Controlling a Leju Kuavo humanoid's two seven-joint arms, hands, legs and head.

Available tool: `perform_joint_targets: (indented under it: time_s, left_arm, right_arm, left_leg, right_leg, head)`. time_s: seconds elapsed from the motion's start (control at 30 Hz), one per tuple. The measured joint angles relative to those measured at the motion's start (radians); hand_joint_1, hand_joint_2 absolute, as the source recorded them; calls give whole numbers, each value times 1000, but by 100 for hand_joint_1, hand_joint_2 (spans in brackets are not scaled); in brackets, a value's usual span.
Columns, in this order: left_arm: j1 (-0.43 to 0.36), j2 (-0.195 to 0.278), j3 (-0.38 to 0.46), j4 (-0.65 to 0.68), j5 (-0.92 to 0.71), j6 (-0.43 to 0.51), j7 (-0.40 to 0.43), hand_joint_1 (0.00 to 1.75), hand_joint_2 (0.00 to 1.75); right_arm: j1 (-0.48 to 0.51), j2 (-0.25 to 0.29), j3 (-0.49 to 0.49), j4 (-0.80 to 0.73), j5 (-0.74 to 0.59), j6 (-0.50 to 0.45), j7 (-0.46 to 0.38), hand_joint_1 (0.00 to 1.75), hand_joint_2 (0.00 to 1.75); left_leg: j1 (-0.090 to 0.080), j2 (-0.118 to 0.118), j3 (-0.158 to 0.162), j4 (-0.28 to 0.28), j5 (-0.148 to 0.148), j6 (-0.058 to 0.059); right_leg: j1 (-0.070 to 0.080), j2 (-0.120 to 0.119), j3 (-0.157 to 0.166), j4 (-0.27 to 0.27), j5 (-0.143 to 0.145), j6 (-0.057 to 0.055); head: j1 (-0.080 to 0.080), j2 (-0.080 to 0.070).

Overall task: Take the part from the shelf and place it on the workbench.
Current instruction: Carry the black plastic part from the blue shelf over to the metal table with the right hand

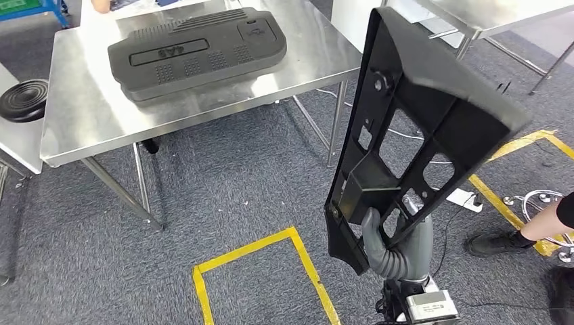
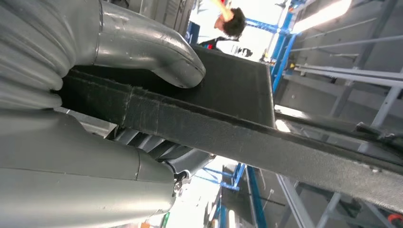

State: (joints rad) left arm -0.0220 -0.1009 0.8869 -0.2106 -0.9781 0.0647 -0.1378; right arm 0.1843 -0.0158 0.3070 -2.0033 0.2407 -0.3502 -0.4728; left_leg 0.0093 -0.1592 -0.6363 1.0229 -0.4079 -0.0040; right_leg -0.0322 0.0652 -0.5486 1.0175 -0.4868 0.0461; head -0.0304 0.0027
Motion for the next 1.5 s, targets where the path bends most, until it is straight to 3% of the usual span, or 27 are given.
perform_joint_targets:
  time_s: [0.03,0.07,0.13,0.2,0.23,0.3,0.33,0.4,0.43,0.47,0.5,0.57,0.63,0.7,0.73,0.8,0.87,0.93,1.0,1.07,1.1,1.27,1.4,1.5]
  left_arm:
    - [3,0,0,0,-3,1,0,0,175]
    - [4,1,0,0,-5,2,0,0,175]
    - [1,0,0,0,-6,4,0,0,175]
    - [-1,0,0,0,-6,6,0,0,175]
    - [-2,0,0,0,-7,7,0,0,175]
    - [-1,0,0,0,-7,8,0,0,175]
    - [-1,0,0,0,-7,9,0,0,175]
    - [-3,0,0,0,-7,9,0,0,175]
    - [-4,0,0,0,-7,10,0,0,175]
    - [-5,0,0,0,-7,10,0,0,175]
    - [-5,-1,0,0,-7,10,0,0,175]
    - [-4,-3,0,0,-8,10,0,0,175]
    - [-6,-4,0,0,-8,10,0,0,175]
    - [-7,-5,0,0,-9,10,-2,0,175]
    - [-7,-5,0,0,-10,9,-2,0,175]
    - [-6,-5,0,0,-13,8,-3,0,175]
    - [-6,-6,0,0,-16,7,-7,0,175]
    - [-6,-7,0,0,-20,4,-12,0,175]
    - [-4,-6,0,0,-27,2,-16,0,175]
    - [-2,-4,0,0,-39,4,-19,0,175]
    - [-2,-4,0,0,-46,5,-21,0,175]
    - [-2,-5,-2,0,-58,7,-25,0,175]
    - [-2,-5,-2,0,-59,7,-27,0,175]
    - [-2,-5,-2,0,-59,7,-27,0,175]
  right_arm:
    - [0,1,0,0,0,0,0,175,175]
    - [0,1,0,0,0,0,0,175,175]
    - [3,3,-1,0,0,0,-1,175,175]
    - [5,3,-2,0,1,0,-1,175,175]
    - [5,3,-2,0,1,0,-1,175,175]
    - [5,4,-2,0,2,0,-1,175,175]
    - [5,4,-2,0,2,0,-1,175,175]
    - [6,4,-3,0,2,0,-1,175,175]
    - [6,4,-3,0,2,0,-1,175,175]
    - [5,4,-3,0,2,0,-1,175,175]
    - [5,4,-3,-1,2,0,-1,175,175]
    - [3,4,-3,-2,3,0,-1,175,175]
    - [3,3,-3,-2,4,0,-1,175,175]
    - [4,1,-3,-2,5,0,1,175,175]
    - [5,1,-3,-2,5,0,1,175,175]
    - [4,0,-3,-1,4,0,3,175,175]
    - [2,-1,-3,-1,3,1,4,175,175]
    - [1,-1,-3,-1,1,3,6,175,175]
    - [0,0,-3,-1,0,4,7,175,175]
    - [0,0,-3,-1,0,4,8,175,175]
    - [0,0,-3,-1,1,4,8,175,175]
    - [1,0,-3,-1,2,4,9,175,175]
    - [0,0,-3,-1,2,4,9,175,175]
    - [0,0,-3,-1,2,4,9,175,175]
  left_leg:
    - [-1,16,-4,8,-5,-5]
    - [-2,46,-16,33,-20,-9]
    - [-4,118,-62,138,-79,-14]
    - [0,145,-116,251,-124,-18]
    - [2,150,-123,269,-122,-20]
    - [4,174,-77,191,-71,-19]
    - [1,202,-40,127,-46,-18]
    - [-6,240,6,41,-24,-8]
    - [-11,242,8,29,-27,-3]
    - [-12,227,6,26,-25,5]
    - [-10,213,5,21,-23,11]
    - [-3,190,7,12,-15,25]
    - [1,170,5,8,-11,33]
    - [1,152,2,9,-10,35]
    - [1,145,2,9,-10,35]
    - [2,135,3,9,-9,34]
    - [0,125,3,12,-8,28]
    - [-5,119,1,14,-9,18]
    - [-8,119,0,12,-10,25]
    - [-7,120,1,9,-7,38]
    - [-7,121,2,6,-3,39]
    - [-4,121,5,-1,3,27]
    - [-2,121,5,-3,3,6]
    - [-3,121,5,-3,2,3]
  right_leg:
    - [-1,-13,3,-1,1,-7]
    - [-3,-28,6,-2,2,-15]
    - [2,-60,11,-3,0,-30]
    - [10,-94,15,-3,-4,-39]
    - [12,-110,17,-3,-7,-40]
    - [13,-138,27,-3,-14,-38]
    - [15,-150,32,-2,-18,-34]
    - [24,-173,40,-2,-26,-24]
    - [28,-185,42,-4,-28,-20]
    - [31,-200,45,-6,-30,-16]
    - [30,-199,46,-5,-33,-11]
    - [26,-151,26,37,-59,-7]
    - [23,-88,-38,157,-108,-12]
    - [21,-72,-101,268,-140,-12]
    - [20,-70,-116,286,-138,-6]
    - [16,-70,-100,229,-99,12]
    - [10,-69,-48,99,-40,28]
    - [8,-65,-15,15,-6,20]
    - [9,-63,-9,3,4,3]
    - [12,-62,-7,2,7,-3]
    - [13,-62,-8,2,8,-4]
    - [18,-62,-10,3,10,-10]
    - [19,-62,-11,4,8,-13]
    - [18,-62,-11,4,8,-13]
  head:
    - [-2,0]
    - [-5,0]
    - [-12,0]
    - [-14,0]
    - [-14,0]
    - [-15,0]
    - [-15,0]
    - [-15,0]
    - [-15,0]
    - [-15,0]
    - [-14,0]
    - [-12,0]
    - [-8,0]
    - [-6,0]
    - [-6,0]
    - [-6,0]
    - [-6,0]
    - [-7,0]
    - [-7,0]
    - [-7,0]
    - [-7,0]
    - [-7,0]
    - [-7,0]
    - [-7,0]
